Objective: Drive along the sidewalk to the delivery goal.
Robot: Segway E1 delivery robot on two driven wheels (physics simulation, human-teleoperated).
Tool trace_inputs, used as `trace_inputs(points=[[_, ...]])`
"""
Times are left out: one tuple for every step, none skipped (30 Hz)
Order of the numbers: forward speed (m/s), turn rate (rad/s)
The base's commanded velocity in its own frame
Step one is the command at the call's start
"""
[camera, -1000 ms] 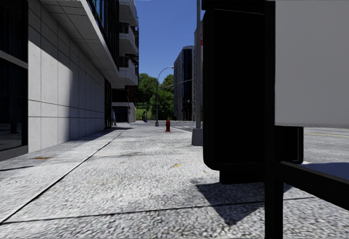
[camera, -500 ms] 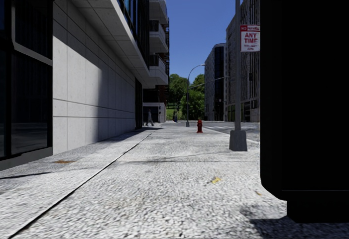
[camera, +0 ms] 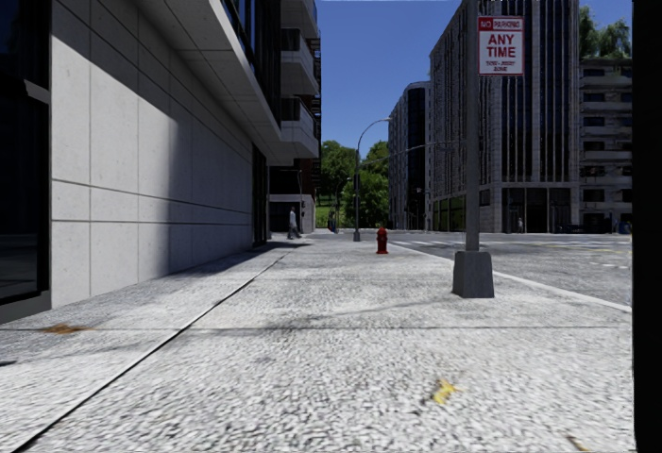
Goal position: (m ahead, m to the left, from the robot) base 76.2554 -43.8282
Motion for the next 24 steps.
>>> trace_inputs(points=[[1.81,0.0],[1.81,0.0],[1.82,0.0],[1.82,0.0],[1.82,0.0],[1.82,0.0],[1.82,0.0],[1.81,0.0],[1.81,0.0],[1.81,0.0],[1.9,0.0],[2.0,0.0],[2.0,0.0],[2.0,0.0],[2.0,0.0],[2.0,0.0],[2.0,0.0],[2.0,0.0],[2.0,0.0],[2.0,0.0],[2.0,0.0],[2.0,0.0],[2.0,0.0],[2.0,0.0]])
